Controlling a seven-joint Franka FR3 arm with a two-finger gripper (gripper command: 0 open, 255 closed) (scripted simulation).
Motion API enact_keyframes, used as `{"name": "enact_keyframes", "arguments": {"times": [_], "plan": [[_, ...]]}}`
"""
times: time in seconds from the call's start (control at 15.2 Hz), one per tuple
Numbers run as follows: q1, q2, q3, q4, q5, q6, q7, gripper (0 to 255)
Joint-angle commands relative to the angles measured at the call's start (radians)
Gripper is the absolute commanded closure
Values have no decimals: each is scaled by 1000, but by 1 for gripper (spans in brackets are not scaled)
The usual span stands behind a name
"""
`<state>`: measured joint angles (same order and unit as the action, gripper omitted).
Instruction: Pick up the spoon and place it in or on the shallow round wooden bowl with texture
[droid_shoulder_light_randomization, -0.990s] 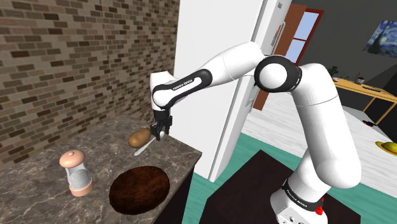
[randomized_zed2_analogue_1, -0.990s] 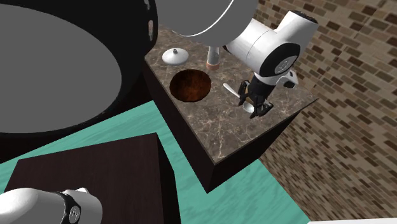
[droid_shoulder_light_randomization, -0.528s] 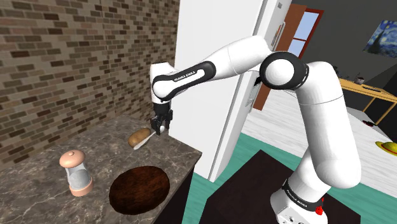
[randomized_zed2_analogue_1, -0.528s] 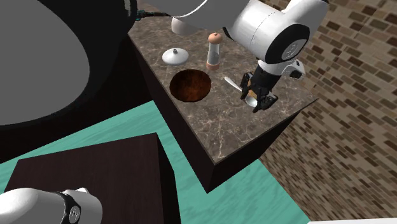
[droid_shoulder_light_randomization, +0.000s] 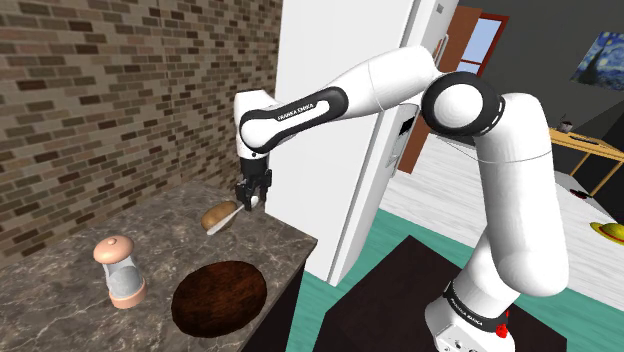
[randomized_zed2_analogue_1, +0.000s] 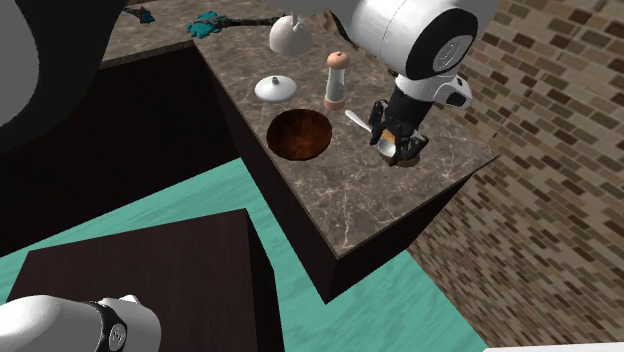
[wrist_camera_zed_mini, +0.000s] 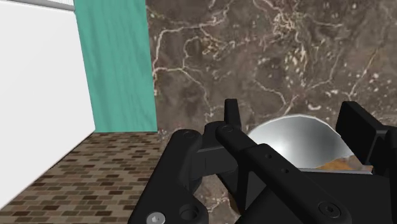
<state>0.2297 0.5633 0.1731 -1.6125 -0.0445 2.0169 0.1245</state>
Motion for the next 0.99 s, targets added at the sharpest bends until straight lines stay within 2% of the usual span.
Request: {"name": "enact_keyframes", "arguments": {"times": [0.0,0.46,0.86,0.92], "plan": [[20,-39,12,-61,5,23,32,255],[96,-151,60,-237,25,93,152,255],[177,-222,112,-343,44,137,276,255],[178,-214,111,-346,42,148,277,255]]}}
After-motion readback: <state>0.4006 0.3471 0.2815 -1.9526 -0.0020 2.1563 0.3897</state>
